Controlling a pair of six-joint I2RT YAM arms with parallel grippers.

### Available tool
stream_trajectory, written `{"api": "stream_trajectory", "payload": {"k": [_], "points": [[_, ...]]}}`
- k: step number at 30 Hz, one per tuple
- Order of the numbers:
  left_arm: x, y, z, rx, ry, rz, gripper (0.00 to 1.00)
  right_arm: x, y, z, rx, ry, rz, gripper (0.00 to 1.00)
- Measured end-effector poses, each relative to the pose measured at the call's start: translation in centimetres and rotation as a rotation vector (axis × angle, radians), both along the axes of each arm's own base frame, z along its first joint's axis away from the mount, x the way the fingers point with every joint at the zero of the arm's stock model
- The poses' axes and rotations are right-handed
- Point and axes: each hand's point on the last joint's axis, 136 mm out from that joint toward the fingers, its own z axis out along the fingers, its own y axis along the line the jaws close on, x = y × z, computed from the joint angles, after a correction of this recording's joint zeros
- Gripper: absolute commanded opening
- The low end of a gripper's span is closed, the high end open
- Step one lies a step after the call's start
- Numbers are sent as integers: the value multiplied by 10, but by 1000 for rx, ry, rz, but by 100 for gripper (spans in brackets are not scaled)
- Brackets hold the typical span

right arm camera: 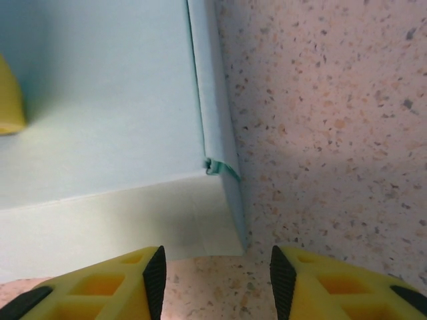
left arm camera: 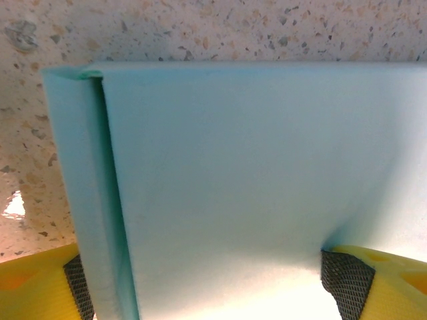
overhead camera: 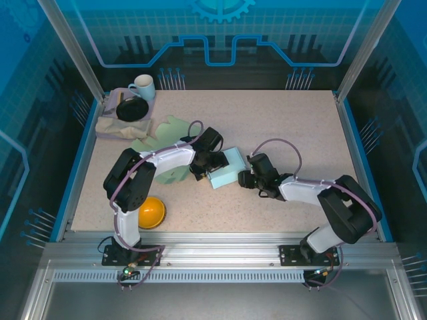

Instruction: Fold the paper box

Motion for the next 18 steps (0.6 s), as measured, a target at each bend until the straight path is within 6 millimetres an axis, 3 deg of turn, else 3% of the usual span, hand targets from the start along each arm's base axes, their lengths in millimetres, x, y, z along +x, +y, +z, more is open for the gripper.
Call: {"api": "stream_trajectory", "payload": {"k": [4,10,18], "points": [[0,0,0,-7,8,15,88,-2,7,13,25,-10,8,45],[0,-1,-1,-8,12,21,88,-14,31,17,67,22,35,33],[-1,-2,-1,-11,18,19,88,-17,44,-12,76,99,31,27]]}}
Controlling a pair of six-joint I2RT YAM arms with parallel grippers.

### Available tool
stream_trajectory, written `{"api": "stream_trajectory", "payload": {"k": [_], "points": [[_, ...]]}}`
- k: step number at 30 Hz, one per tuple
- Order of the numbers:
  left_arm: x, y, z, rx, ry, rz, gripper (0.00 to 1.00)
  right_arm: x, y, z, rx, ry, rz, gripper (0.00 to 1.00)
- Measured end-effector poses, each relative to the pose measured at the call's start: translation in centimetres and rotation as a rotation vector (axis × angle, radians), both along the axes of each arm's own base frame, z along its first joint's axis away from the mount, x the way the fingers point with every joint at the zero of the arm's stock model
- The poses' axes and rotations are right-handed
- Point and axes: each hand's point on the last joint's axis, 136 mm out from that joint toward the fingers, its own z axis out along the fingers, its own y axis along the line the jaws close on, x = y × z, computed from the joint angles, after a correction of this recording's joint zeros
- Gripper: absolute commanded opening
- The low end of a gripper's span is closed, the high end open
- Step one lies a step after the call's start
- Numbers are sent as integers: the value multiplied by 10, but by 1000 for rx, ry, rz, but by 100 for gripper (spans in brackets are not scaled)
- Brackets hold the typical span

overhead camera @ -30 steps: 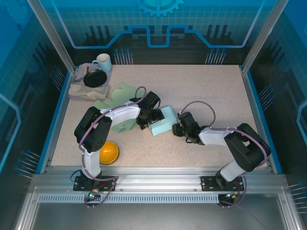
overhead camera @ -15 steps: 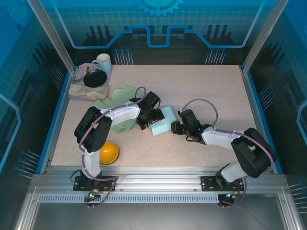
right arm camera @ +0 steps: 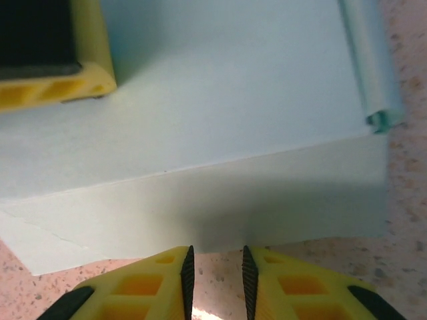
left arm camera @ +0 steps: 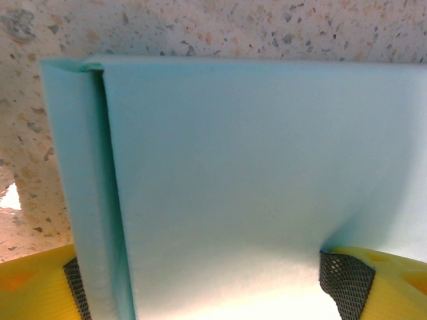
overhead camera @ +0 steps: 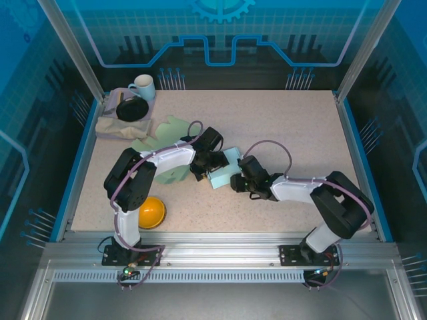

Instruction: Fold the paper box

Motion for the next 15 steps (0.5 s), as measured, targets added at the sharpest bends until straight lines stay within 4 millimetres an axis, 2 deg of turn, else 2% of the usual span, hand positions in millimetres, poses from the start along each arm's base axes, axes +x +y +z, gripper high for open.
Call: {"api": "stream_trajectory", "payload": {"k": [10,15], "points": [[-1,-4,-4,-15,12,5,88,15,12,-9,33,-2,-12,24],[9,-10,-5,-30,-16,19,88,24,18,-9,91,-3,-57,24]]}}
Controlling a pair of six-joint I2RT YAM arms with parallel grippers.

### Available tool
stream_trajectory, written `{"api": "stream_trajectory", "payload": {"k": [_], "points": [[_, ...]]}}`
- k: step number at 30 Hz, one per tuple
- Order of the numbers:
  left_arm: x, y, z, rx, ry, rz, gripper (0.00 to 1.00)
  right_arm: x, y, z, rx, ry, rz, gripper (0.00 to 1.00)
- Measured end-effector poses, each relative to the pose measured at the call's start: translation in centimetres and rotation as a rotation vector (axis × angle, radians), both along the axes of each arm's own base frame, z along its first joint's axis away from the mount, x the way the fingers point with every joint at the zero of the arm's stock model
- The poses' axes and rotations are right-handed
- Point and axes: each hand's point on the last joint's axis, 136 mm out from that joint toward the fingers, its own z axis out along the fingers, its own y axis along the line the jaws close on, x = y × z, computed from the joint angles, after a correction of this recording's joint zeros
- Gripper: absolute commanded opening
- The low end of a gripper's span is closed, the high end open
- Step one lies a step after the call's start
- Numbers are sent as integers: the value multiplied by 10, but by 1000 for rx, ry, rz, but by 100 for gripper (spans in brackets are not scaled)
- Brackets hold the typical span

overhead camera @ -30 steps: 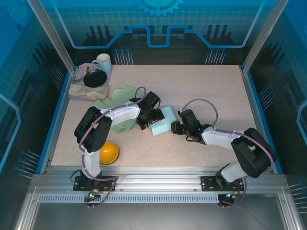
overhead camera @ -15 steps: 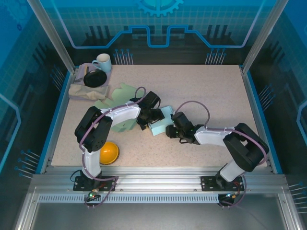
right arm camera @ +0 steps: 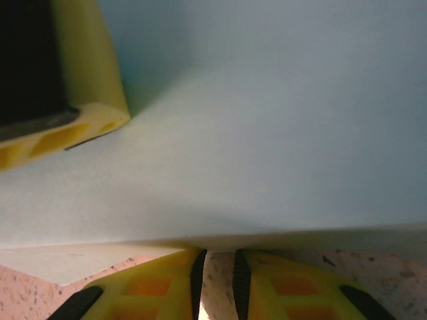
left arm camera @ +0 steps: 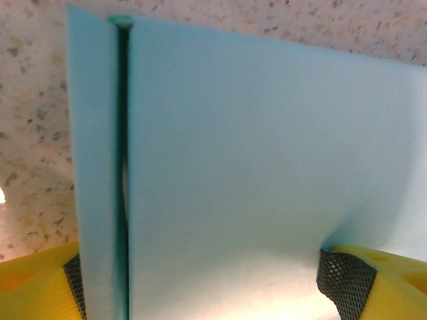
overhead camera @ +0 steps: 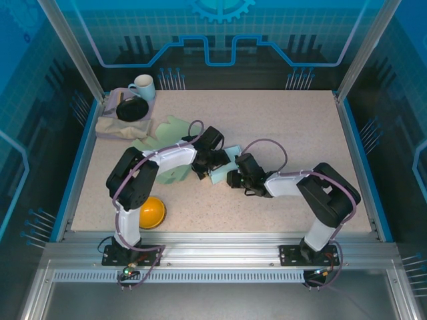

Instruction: Fold the paper box

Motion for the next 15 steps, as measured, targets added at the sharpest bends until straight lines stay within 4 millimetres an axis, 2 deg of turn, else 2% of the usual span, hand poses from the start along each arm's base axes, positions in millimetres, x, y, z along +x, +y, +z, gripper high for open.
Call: {"api": "stream_trajectory", "payload": {"k": [6,10,12,15], "points": [[4,-1,1,1,-22,2,88,3,-1,1,31,15,-43,24],[6,-3,9,-4,-42,1,89,3,-6,3,46,37,-51,24],[5,-6,13,-1,-43,-7,89,4,-14,3,52,59,-62,24],[-5,-11,17,19,-19,-38,89,14,-42,3,50,82,-122,24]]}}
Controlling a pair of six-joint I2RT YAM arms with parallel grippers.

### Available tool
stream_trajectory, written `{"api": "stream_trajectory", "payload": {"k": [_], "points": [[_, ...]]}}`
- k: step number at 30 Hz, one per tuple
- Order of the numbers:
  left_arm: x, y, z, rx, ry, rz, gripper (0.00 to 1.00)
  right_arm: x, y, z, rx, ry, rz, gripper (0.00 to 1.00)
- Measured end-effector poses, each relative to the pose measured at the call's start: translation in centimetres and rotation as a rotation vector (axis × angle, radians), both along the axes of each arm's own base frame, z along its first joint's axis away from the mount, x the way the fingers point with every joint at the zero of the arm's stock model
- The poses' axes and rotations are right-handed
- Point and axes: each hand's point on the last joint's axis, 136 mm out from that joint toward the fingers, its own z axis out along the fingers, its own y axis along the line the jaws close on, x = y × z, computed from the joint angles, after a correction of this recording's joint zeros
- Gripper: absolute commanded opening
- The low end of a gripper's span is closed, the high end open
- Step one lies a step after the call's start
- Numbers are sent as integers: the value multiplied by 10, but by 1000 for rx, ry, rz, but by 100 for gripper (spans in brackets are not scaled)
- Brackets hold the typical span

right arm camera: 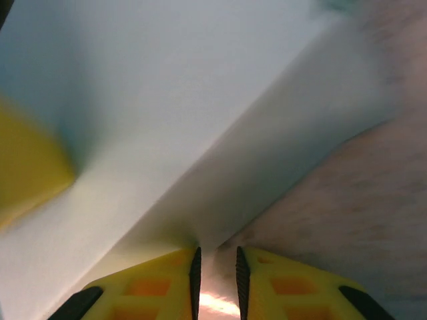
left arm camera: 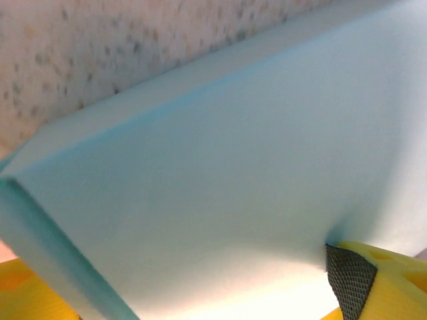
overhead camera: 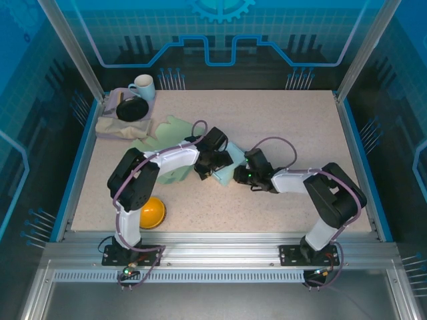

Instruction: Fold the paper box

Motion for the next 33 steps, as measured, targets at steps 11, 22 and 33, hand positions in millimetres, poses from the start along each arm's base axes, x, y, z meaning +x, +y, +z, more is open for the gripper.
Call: {"api": "stream_trajectory", "payload": {"k": [11,22,33], "points": [[-1,12,55,43,-35,-174,90,11,-67,19,-35,35,-83,2],[84,13,94,-109,-283,-436,83,-1,-64,32,102,150,-70,0],[96,-19,25,-169,-228,-596,80,3,-52,8,197,234,-87,0]]}}
